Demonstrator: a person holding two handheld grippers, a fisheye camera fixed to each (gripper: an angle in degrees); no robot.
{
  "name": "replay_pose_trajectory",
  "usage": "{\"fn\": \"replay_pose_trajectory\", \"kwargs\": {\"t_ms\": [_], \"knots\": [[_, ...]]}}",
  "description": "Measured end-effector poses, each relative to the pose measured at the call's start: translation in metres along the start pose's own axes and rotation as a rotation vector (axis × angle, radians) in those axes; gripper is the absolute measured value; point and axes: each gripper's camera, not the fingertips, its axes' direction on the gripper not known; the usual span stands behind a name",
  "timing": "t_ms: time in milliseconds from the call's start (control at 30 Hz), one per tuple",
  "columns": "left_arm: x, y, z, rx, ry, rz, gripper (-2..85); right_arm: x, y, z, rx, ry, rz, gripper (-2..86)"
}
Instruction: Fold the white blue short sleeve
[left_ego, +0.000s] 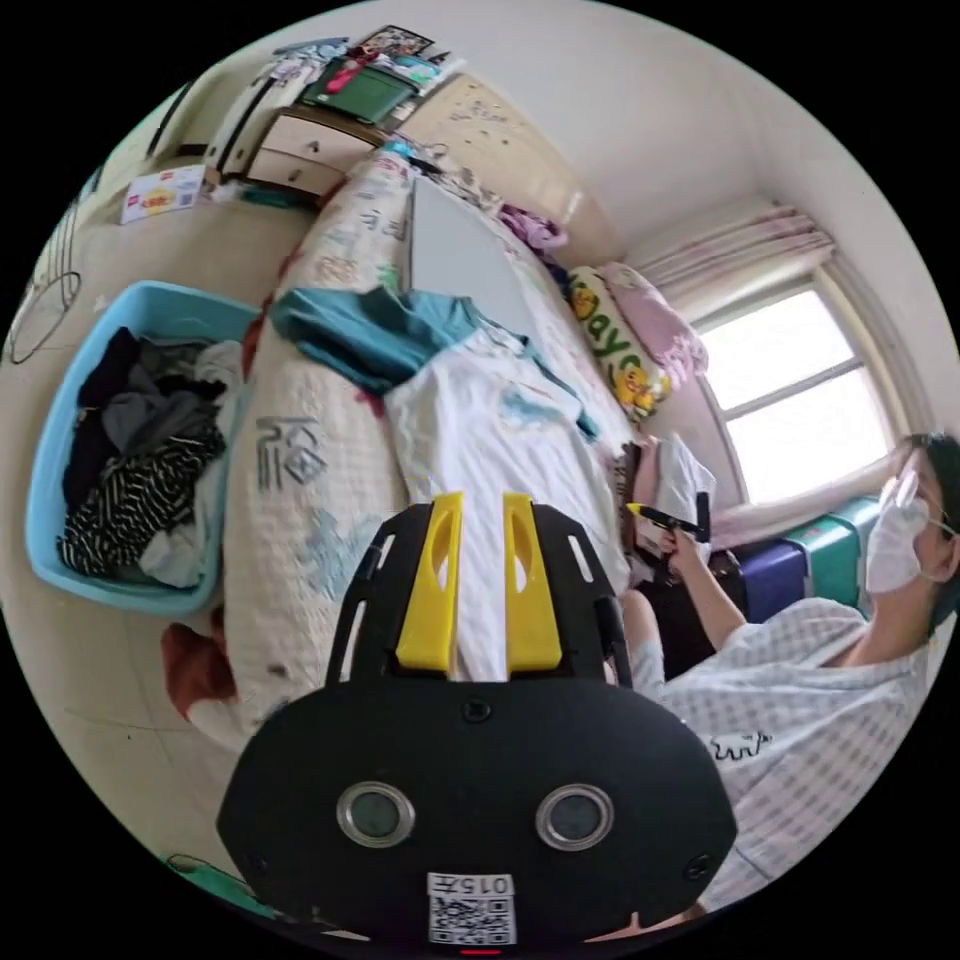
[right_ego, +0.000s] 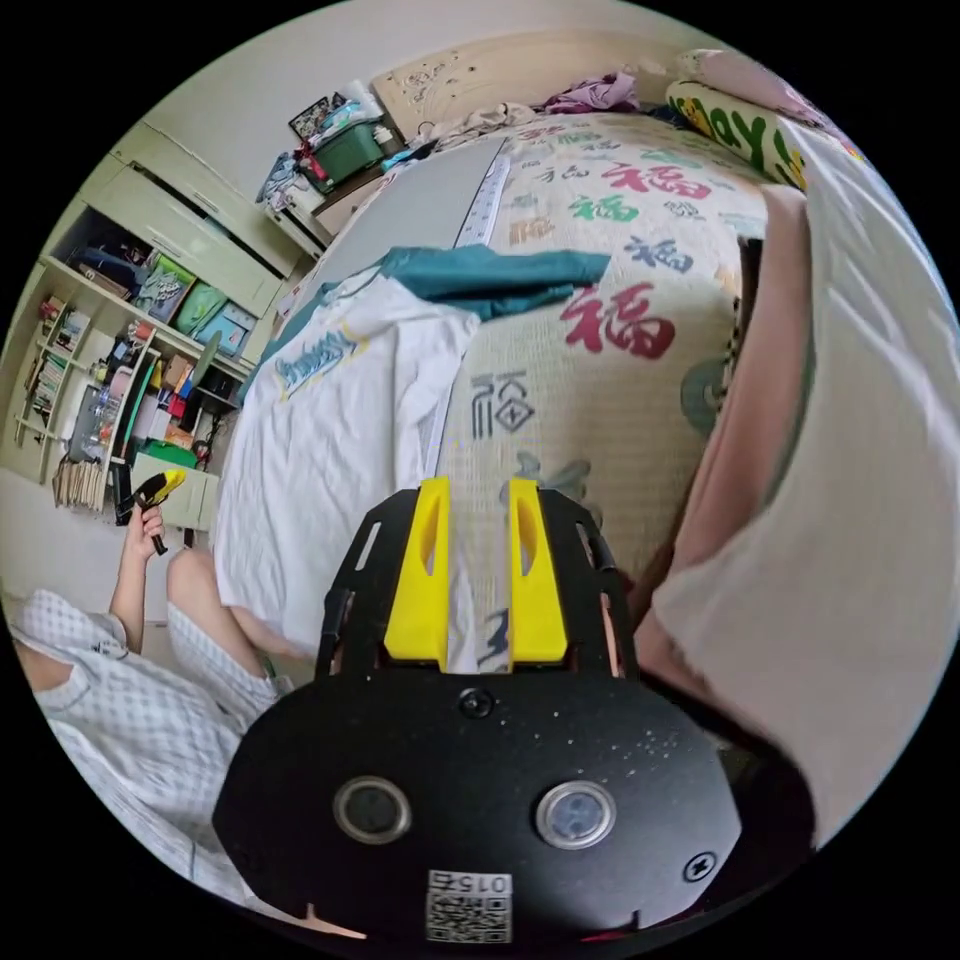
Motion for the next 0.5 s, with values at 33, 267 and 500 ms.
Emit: {"fn": "replay_pose_trajectory", "kwargs": {"t_ms": [33,267,500], "knots": [[0.005,0.009,0.002,-0.015,-0.018,0.000,6.9,-0.001,0.017,0.003,-0.013,-0.010,0.010,10.0],[0.035,0.073,0.024,-0.098,-0.211,-0.049,9.0,-0.002,0.046,0.051,-0.145,-0.065,0.048,11.8],[0.020,0.076,0.054,-0.256,-0.209,-0.114,10.8,-0.016,0.046,0.075,-0.167,0.047,0.095,7.7]]}}
